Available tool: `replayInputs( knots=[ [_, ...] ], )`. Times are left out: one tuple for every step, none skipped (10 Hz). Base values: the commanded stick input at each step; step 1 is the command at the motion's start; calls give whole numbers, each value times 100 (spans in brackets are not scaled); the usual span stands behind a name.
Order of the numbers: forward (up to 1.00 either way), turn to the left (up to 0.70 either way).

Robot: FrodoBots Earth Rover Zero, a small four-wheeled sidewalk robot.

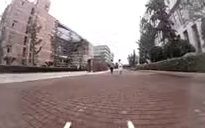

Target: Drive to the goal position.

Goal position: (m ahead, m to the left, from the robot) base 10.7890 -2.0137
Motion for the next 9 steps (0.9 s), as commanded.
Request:
replayInputs(
  knots=[
    [45,-27],
    [45,-27],
    [45,-27],
    [45,-27],
    [45,-20],
    [45,-1],
    [45,0],
    [45,0],
    [45,0]
  ],
)
